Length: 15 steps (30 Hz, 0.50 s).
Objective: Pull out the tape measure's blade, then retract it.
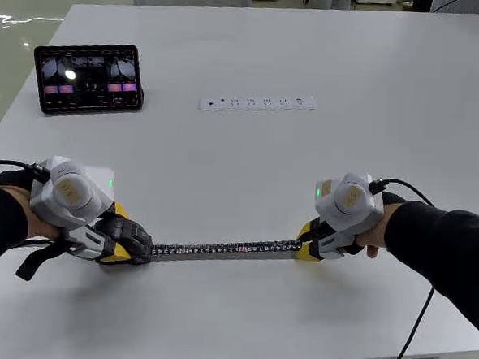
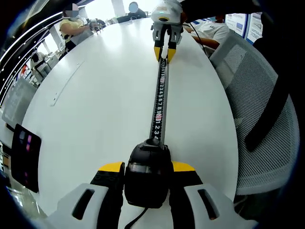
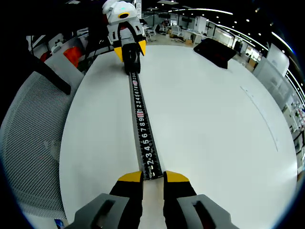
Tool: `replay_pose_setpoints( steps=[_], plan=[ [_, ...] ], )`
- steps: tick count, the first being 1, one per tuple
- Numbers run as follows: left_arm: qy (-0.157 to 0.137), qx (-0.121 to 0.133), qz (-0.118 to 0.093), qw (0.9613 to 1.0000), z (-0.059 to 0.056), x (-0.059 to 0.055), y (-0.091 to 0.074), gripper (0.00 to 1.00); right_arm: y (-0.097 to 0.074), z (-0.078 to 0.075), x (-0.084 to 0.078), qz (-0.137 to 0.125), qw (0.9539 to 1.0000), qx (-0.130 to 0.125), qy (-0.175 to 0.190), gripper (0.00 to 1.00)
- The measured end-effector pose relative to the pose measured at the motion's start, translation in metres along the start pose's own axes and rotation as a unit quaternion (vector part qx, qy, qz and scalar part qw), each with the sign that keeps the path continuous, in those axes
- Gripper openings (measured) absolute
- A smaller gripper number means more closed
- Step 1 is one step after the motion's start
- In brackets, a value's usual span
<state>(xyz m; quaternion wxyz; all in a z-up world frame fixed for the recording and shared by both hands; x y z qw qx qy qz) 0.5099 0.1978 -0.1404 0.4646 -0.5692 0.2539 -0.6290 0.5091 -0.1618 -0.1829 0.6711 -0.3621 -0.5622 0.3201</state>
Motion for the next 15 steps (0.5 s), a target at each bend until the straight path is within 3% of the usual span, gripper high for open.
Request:
replay_pose_setpoints(
  steps=[6, 9, 15],
  plan=[
    [-0.01, 0.001, 0.003, 0.9999, 0.004, 0.003, -0.008, 0.36, -0.004, 0.004, 0.002, 0.012, 0.9998, 0.007, -0.018, 0.15],
    [-0.028, -0.001, 0.002, 0.9996, 0.006, 0.003, -0.01, 0.49, -0.008, 0.003, 0.005, 0.002, 1.0, 0.001, -0.004, 0.17],
    [-0.053, 0.001, -0.005, 0.9986, 0.004, 0.001, -0.011, 0.56, -0.012, 0.004, 0.008, -0.012, 0.9998, -0.01, 0.013, 0.24]
  ],
)
Point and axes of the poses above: the centre of the closed fingertips' face, and the gripper's own axes: y roughly forward along the fingers, z roughly to its left, x roughly out of its top, the point moved 10 cm from there along -y, roughly backward along the fingers, and after that the axes turned 7 degrees about x, right-handed, at the moved point
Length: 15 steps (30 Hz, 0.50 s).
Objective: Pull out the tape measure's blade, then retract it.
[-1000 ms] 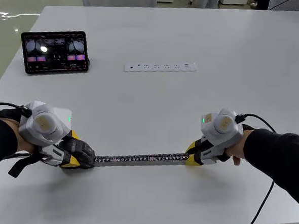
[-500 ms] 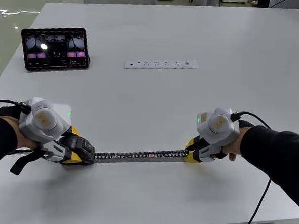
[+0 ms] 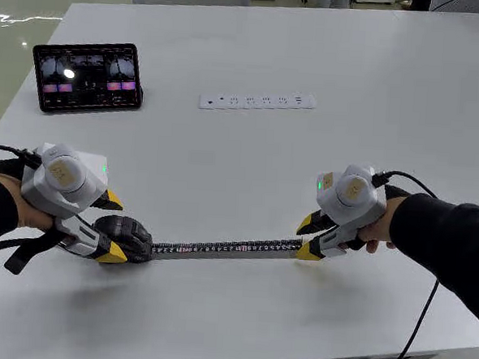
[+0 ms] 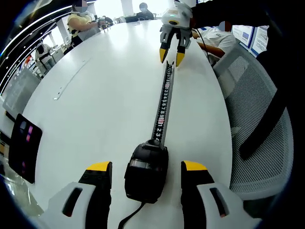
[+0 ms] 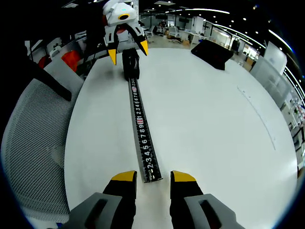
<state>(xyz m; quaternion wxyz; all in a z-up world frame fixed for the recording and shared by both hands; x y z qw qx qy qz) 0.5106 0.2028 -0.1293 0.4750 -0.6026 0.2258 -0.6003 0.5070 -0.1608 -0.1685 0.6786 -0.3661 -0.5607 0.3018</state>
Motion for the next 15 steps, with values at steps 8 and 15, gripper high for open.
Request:
replay_pose_setpoints(
  steps=[8, 15],
  plan=[
    [-0.09, 0.035, -0.024, 0.9951, 0.002, -0.01, -0.003, 0.69, -0.012, 0.001, -0.013, -0.033, 0.9968, -0.039, 0.061, 0.32],
    [-0.177, 0.078, -0.088, 0.9772, 0.003, -0.018, -0.012, 0.77, -0.023, 0.009, -0.025, -0.082, 0.9877, -0.074, 0.111, 0.4]
  ],
)
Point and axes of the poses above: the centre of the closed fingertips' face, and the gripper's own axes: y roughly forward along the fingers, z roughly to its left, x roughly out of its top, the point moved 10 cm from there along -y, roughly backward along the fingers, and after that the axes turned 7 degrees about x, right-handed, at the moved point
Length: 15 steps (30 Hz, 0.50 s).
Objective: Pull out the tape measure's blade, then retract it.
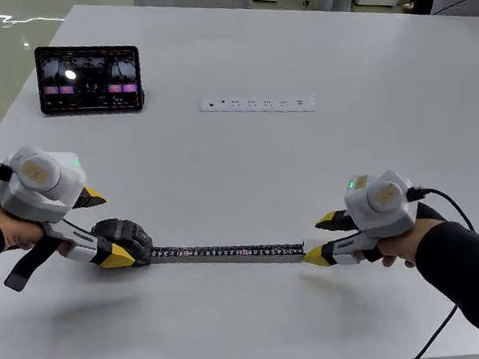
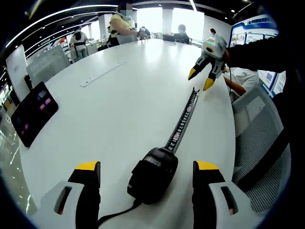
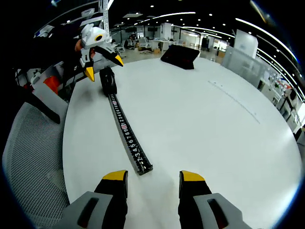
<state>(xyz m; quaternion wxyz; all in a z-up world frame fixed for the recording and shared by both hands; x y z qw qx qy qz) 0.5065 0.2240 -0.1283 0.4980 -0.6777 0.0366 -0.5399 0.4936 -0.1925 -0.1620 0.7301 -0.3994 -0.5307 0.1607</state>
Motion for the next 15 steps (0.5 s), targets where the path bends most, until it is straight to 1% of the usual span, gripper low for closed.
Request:
replay_pose_setpoints(
  steps=[2, 6, 8, 12, 13, 15],
  plan=[
    [-0.016, 0.015, -0.018, 0.9996, 0.001, -0.002, -0.003, 0.79, -0.003, 0.002, -0.003, -0.012, 0.9999, -0.008, 0.008, 0.4],
    [-0.027, 0.021, -0.026, 0.9991, -0.001, -0.01, -0.007, 0.82, -0.009, 0.008, -0.011, -0.021, 0.9995, -0.019, 0.014, 0.44],
    [-0.034, 0.023, -0.03, 0.9987, -0.001, -0.014, -0.01, 0.85, -0.013, 0.011, -0.015, -0.026, 0.9991, -0.029, 0.015, 0.45],
    [-0.058, 0.034, -0.052, 0.9963, -0.003, -0.019, -0.018, 0.88, -0.022, 0.015, -0.025, -0.037, 0.998, -0.043, 0.026, 0.49],
    [-0.061, 0.036, -0.054, 0.9961, -0.004, -0.02, -0.018, 0.9, -0.023, 0.015, -0.026, -0.039, 0.9978, -0.045, 0.028, 0.49],
    [-0.077, 0.047, -0.058, 0.9942, -0.005, -0.024, -0.021, 0.9, -0.029, 0.017, -0.03, -0.045, 0.9971, -0.052, 0.032, 0.51]
  ],
)
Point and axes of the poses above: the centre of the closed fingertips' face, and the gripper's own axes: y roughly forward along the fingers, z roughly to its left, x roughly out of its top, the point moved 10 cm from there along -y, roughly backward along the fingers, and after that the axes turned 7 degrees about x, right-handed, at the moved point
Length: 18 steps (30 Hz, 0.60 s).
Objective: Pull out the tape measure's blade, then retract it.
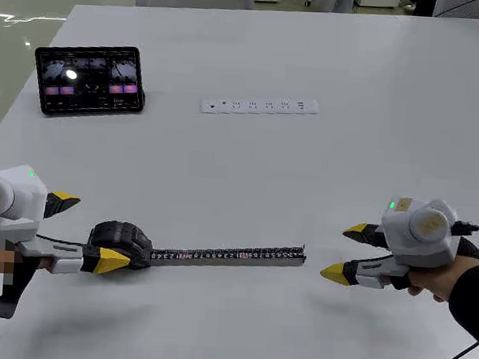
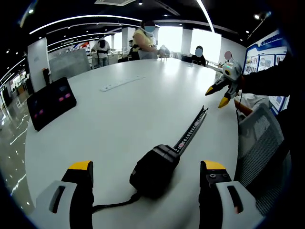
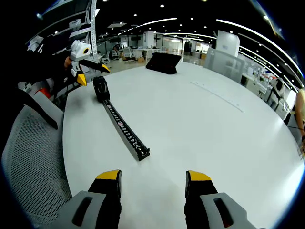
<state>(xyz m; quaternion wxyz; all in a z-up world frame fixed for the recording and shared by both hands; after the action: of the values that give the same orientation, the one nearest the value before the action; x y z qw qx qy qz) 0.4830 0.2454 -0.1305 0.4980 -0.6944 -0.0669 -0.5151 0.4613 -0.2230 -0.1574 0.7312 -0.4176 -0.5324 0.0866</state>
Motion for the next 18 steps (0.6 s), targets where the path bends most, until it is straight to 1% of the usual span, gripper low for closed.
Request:
replay_pose_setpoints(
  steps=[1, 2, 3, 4, 6, 8, 9, 10, 11, 14, 16, 18],
  plan=[
    [-0.012, 0.01, -0.002, 0.9999, 0.0, -0.001, -0.001, 0.89, -0.002, 0.0, -0.001, -0.003, 1.0, -0.003, 0.002, 0.52],
    [-0.024, 0.014, -0.009, 0.9996, -0.001, -0.002, -0.003, 0.89, -0.005, 0.0, -0.004, -0.011, 0.9999, -0.007, 0.007, 0.53],
    [-0.029, 0.014, -0.015, 0.9994, -0.002, -0.003, -0.004, 0.89, -0.007, 0.003, -0.005, -0.016, 0.9998, -0.009, 0.009, 0.54],
    [-0.034, 0.015, -0.015, 0.9992, -0.003, -0.006, -0.006, 0.9, -0.01, 0.007, -0.006, -0.025, 0.9996, -0.009, 0.009, 0.55],
    [-0.033, 0.019, -0.019, 0.9991, -0.005, -0.01, -0.008, 0.93, -0.013, 0.011, -0.009, -0.028, 0.9995, -0.016, 0.009, 0.56],
    [-0.022, 0.023, -0.037, 0.9988, -0.009, -0.012, -0.013, 0.98, -0.018, 0.015, -0.013, -0.031, 0.9993, -0.019, 0.009, 0.57],
    [-0.011, 0.027, -0.061, 0.9977, -0.011, -0.011, -0.016, 0.99, -0.02, 0.016, -0.016, -0.036, 0.9991, -0.021, 0.011, 0.57],
    [-0.008, 0.025, -0.064, 0.9976, -0.013, -0.013, -0.018, 0.99, -0.022, 0.017, -0.018, -0.039, 0.9989, -0.021, 0.012, 0.58],
    [-0.011, 0.023, -0.063, 0.9977, -0.014, -0.015, -0.02, 0.99, -0.023, 0.019, -0.019, -0.041, 0.9988, -0.022, 0.014, 0.59],
    [-0.023, 0.019, -0.075, 0.9968, -0.016, -0.023, -0.026, 0.99, -0.029, 0.027, -0.022, -0.056, 0.998, -0.026, 0.013, 0.62],
    [-0.031, 0.026, -0.075, 0.9964, -0.015, -0.028, -0.028, 0.99, -0.032, 0.031, -0.022, -0.059, 0.9978, -0.03, 0.01, 0.63],
    [-0.04, 0.039, -0.075, 0.9956, -0.013, -0.034, -0.031, 0.99, -0.035, 0.035, -0.023, -0.06, 0.9975, -0.035, 0.008, 0.65]
  ],
)
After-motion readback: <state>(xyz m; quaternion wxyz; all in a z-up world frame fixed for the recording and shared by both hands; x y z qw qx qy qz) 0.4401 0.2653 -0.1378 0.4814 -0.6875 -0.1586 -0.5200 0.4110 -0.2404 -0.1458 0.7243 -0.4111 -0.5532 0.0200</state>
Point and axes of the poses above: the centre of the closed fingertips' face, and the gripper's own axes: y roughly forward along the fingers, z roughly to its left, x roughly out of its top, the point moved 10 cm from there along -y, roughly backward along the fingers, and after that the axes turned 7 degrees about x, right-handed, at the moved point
